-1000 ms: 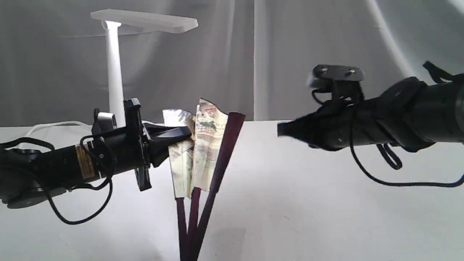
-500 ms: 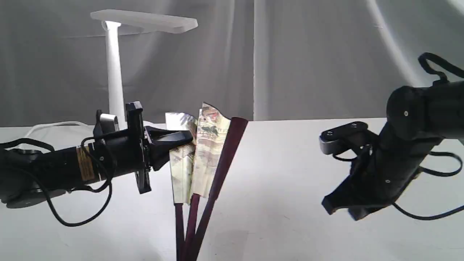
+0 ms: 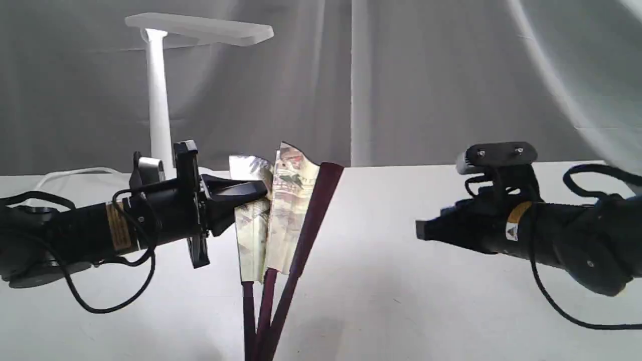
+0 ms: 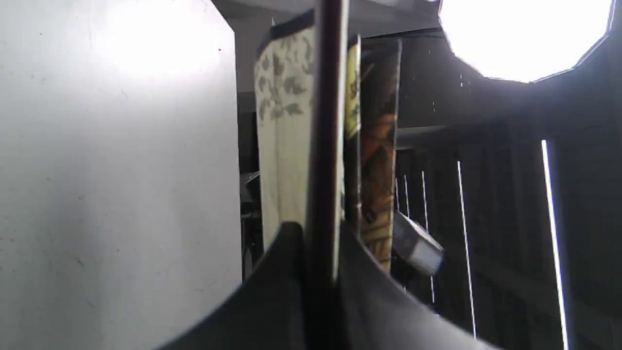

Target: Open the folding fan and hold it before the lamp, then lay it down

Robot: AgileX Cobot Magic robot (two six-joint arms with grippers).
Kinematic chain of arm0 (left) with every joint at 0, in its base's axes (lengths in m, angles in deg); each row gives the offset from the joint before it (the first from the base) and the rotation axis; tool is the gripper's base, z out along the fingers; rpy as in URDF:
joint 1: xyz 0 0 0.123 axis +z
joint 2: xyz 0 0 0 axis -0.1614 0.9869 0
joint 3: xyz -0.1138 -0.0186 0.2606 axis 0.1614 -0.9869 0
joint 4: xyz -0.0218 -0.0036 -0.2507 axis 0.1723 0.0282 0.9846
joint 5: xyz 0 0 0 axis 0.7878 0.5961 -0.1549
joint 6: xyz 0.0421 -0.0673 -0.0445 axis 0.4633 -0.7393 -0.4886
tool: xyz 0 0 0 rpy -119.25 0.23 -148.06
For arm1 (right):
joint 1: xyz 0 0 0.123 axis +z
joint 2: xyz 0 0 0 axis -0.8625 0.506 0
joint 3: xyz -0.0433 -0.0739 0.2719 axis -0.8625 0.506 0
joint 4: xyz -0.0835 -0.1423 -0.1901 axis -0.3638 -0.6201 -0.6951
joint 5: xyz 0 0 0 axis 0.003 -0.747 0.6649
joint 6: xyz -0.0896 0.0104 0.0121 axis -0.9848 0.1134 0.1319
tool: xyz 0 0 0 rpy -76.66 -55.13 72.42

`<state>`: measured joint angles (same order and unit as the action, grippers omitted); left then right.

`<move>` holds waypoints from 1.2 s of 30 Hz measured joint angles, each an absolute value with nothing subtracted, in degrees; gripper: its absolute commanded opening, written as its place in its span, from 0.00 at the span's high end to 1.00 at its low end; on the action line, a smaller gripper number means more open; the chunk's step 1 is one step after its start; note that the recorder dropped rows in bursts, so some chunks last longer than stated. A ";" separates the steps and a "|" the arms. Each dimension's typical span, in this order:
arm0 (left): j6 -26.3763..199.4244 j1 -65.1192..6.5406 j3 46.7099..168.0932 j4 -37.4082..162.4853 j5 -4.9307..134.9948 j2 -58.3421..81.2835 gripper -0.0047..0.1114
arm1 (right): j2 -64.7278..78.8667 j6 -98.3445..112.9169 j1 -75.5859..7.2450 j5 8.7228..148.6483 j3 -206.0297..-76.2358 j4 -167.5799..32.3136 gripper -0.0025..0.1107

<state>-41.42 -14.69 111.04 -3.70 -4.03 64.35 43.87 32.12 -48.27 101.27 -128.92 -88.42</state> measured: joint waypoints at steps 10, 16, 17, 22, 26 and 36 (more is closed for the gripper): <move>-40.43 -14.69 111.04 -3.70 -4.03 64.35 0.96 | 48.28 30.37 -48.27 141.25 -121.20 -74.41 0.98; -39.08 -14.69 111.04 -3.70 -4.03 64.35 0.96 | 54.75 36.24 -48.27 147.41 -121.20 -75.78 0.98; -39.07 -14.69 111.04 -3.70 -4.03 64.35 0.96 | 55.95 37.35 -48.27 147.51 -121.20 -75.77 0.98; -38.99 -14.69 110.92 -3.70 -4.03 64.35 0.96 | 58.12 39.01 -48.27 147.51 -121.20 -76.71 0.98; -38.99 -14.69 110.92 -3.70 -4.03 64.35 0.96 | 58.09 42.84 -48.27 147.90 -121.20 -80.21 0.98; -38.95 -14.69 110.92 -3.48 -4.03 64.35 0.96 | 59.05 97.43 -51.99 143.41 -135.53 -117.10 0.98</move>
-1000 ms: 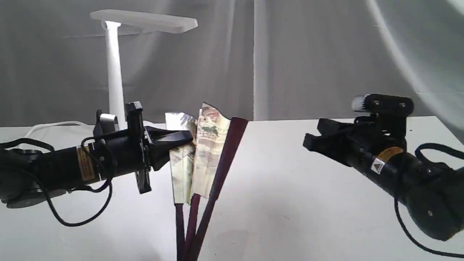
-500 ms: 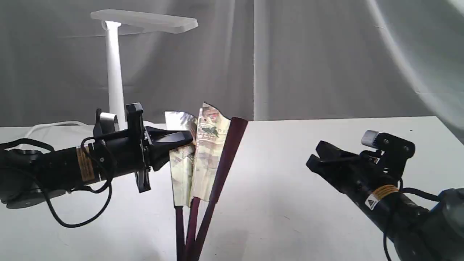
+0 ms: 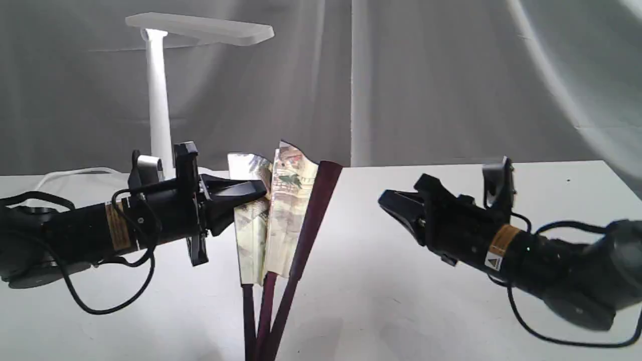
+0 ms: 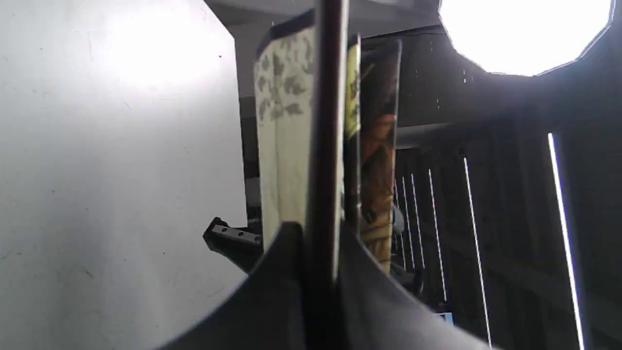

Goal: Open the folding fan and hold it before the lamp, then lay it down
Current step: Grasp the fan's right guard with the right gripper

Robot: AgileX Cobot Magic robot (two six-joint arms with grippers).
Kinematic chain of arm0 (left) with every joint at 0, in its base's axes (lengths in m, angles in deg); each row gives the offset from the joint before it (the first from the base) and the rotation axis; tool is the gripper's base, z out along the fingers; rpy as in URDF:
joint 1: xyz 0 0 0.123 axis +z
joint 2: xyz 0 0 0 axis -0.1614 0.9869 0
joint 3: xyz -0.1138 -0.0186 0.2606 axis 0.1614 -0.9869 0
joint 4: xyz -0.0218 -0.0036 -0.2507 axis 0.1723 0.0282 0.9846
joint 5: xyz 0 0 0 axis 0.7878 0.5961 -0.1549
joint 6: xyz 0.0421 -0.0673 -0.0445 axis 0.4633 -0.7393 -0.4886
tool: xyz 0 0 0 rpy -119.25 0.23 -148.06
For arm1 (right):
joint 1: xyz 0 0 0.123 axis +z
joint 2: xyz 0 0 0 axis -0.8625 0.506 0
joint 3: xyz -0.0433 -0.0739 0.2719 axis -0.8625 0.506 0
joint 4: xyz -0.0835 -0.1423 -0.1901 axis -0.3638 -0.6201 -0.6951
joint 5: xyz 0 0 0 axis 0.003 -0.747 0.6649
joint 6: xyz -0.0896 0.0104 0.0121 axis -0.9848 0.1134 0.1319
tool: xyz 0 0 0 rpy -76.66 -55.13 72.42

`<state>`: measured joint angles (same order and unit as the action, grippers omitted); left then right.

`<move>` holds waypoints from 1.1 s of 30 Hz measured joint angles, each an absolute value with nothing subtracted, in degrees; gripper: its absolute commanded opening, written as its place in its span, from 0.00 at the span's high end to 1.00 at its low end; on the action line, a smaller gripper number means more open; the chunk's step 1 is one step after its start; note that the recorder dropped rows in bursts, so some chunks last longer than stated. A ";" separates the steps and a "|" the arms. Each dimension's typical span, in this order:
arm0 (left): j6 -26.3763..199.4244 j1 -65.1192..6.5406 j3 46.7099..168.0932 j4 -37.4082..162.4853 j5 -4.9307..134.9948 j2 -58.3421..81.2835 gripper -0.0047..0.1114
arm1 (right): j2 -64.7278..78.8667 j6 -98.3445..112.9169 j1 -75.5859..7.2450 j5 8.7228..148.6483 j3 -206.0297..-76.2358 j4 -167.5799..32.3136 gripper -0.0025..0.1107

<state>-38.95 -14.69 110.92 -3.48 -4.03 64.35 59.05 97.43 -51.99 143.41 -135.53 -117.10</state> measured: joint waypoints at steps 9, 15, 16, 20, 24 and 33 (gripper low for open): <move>-38.84 -14.69 110.92 -3.48 -4.03 64.35 0.96 | 63.40 115.96 -52.74 148.18 -146.10 -133.48 0.98; -38.84 -14.69 110.92 -3.26 -4.03 64.35 0.96 | 66.67 115.77 -52.74 148.07 -146.10 -133.24 0.78; -38.84 -14.69 110.92 -3.26 -4.03 64.35 0.96 | 66.71 115.69 -52.74 148.07 -146.10 -133.24 0.71; -38.84 -14.69 110.92 -3.26 -4.03 64.35 0.96 | 66.71 115.81 -52.74 148.07 -146.10 -133.12 0.51; -38.84 -14.69 110.92 -2.63 -4.03 64.35 0.96 | 66.71 116.19 -52.24 148.07 -146.10 -133.12 0.45; -38.84 -14.69 110.92 -1.92 1.67 64.35 0.96 | 64.70 117.55 -52.26 148.07 -146.10 -134.36 0.45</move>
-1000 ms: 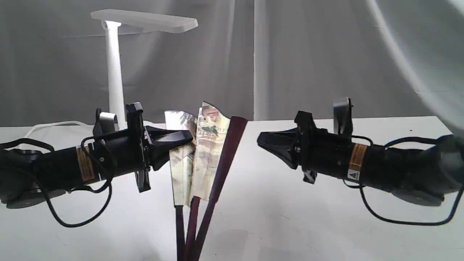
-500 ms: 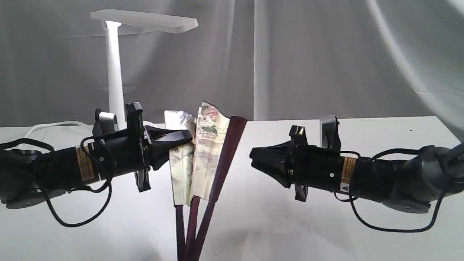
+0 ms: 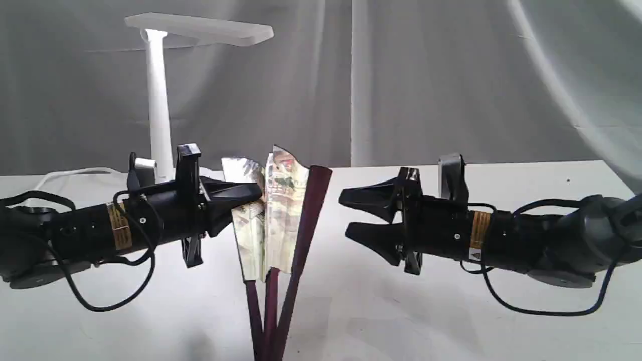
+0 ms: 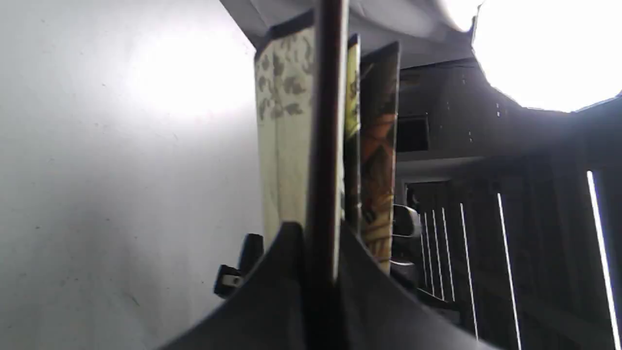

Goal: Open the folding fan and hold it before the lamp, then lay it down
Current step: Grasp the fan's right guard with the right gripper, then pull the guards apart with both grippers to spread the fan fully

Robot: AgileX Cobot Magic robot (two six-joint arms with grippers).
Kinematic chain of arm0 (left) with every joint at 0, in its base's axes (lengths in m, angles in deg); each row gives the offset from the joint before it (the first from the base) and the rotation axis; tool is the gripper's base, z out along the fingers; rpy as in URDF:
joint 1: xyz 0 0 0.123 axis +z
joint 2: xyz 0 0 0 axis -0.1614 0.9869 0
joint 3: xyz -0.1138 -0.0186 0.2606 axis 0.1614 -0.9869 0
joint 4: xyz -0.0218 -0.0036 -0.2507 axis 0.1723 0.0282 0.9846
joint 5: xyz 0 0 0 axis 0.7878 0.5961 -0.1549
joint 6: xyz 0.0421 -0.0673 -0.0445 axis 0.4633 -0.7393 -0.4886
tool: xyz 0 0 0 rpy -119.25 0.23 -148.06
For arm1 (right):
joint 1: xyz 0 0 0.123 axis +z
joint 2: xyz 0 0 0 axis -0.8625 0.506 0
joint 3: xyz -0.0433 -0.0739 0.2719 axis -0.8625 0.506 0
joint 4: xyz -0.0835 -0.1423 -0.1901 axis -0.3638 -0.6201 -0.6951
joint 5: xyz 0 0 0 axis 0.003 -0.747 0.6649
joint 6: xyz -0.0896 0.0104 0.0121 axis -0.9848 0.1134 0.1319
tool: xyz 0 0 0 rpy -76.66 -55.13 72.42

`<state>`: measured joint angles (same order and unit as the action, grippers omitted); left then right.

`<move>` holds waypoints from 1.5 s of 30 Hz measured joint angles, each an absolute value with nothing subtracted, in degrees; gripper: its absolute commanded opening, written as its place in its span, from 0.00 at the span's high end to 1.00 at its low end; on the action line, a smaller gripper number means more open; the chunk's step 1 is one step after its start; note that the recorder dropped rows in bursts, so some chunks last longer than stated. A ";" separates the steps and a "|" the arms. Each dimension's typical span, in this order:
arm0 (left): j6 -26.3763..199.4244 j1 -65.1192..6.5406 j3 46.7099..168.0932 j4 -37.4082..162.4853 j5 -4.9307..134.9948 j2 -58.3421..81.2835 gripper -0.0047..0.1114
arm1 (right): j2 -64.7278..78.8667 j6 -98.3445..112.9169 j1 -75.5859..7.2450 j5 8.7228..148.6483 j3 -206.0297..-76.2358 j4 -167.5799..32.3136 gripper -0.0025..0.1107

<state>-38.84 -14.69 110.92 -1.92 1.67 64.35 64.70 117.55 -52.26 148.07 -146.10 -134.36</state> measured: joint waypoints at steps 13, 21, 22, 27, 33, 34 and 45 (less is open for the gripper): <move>-38.84 -17.24 110.92 -1.02 2.17 64.35 0.96 | 63.48 117.70 -48.33 148.19 -146.10 -131.08 0.45; -38.84 -19.40 110.92 -1.02 1.77 64.35 0.96 | 63.48 117.70 -48.32 148.19 -146.10 -130.40 0.61; -38.84 -19.40 110.92 -1.02 1.77 64.35 0.96 | 63.48 117.70 -48.32 148.19 -146.10 -130.40 0.65; -38.84 -19.40 110.92 -1.02 1.66 64.35 0.96 | 63.48 117.70 -48.32 148.19 -146.10 -130.40 0.85; -38.24 -19.40 110.92 -1.02 2.02 64.35 0.96 | 63.48 118.59 -48.32 148.90 -146.10 -129.05 0.98; -38.14 -19.40 110.92 -1.02 2.07 64.35 0.96 | 63.48 118.59 -48.32 148.89 -146.10 -128.90 0.98; -39.48 -19.40 110.92 2.23 2.43 64.35 0.96 | 63.48 119.64 -49.32 149.48 -146.10 -125.92 0.98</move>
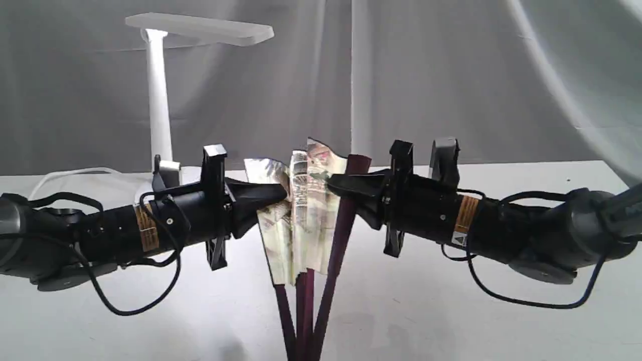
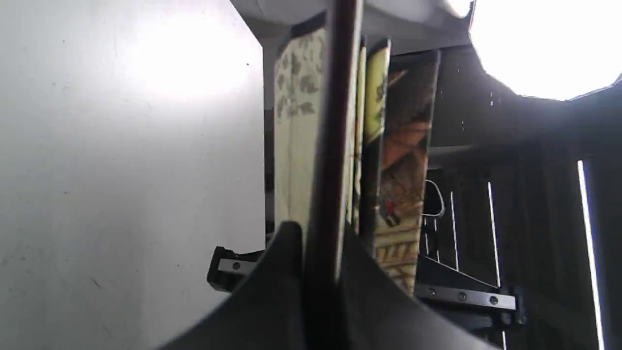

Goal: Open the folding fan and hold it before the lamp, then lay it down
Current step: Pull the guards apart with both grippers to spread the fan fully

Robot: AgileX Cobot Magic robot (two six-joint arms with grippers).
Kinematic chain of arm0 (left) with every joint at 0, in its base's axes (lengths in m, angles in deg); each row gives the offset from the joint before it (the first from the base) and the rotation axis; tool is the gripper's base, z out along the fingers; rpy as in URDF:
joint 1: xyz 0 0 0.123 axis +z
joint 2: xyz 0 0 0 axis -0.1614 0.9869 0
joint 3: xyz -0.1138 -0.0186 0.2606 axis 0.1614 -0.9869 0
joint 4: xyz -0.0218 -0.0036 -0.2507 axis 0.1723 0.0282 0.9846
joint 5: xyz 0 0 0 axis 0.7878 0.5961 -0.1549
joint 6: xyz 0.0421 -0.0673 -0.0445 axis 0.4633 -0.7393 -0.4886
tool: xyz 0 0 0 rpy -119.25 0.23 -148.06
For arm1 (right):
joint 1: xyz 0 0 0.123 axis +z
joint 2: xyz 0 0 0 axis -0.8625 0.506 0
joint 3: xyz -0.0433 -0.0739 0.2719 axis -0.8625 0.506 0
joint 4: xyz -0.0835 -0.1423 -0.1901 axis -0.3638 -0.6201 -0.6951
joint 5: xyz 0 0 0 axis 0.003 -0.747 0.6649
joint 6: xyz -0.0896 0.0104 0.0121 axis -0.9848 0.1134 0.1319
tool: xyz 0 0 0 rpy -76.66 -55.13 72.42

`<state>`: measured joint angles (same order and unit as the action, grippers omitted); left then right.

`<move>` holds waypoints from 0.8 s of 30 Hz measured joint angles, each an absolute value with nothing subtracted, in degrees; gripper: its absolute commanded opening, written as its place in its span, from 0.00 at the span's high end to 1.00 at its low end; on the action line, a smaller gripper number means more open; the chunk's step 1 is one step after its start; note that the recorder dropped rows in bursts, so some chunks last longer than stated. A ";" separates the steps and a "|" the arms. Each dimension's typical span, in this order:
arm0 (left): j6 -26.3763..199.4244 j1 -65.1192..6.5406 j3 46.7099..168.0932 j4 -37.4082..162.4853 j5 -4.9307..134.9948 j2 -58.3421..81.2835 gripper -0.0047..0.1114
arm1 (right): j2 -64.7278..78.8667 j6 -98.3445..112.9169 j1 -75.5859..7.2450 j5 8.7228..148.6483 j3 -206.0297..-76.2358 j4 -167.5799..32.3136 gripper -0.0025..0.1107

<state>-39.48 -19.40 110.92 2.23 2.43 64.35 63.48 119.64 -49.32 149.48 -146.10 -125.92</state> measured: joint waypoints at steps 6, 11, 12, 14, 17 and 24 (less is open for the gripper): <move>-39.48 -19.40 110.92 6.29 2.64 64.35 0.96 | 63.48 121.83 -52.16 149.48 -146.10 -125.43 0.98; -39.48 -19.18 110.92 8.57 2.78 64.35 0.96 | 63.48 122.19 -54.38 149.69 -146.10 -125.33 0.98; -39.48 -18.79 110.92 8.75 2.78 64.35 0.96 | 63.48 122.19 -55.00 149.69 -146.10 -125.33 0.98; -39.48 -18.00 110.92 8.60 2.78 64.35 0.96 | 63.48 122.32 -55.88 149.69 -146.10 -125.31 0.98; -39.48 -16.00 110.92 7.17 2.38 64.35 0.96 | 63.48 122.32 -57.57 149.46 -146.10 -125.08 0.98; -39.36 -9.55 108.47 5.09 -2.00 64.35 0.96 | 63.48 122.32 -61.70 149.10 -146.10 -125.10 0.98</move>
<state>-39.36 -9.55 108.47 5.09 -2.00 64.35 63.48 122.32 -61.70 149.10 -146.10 -125.10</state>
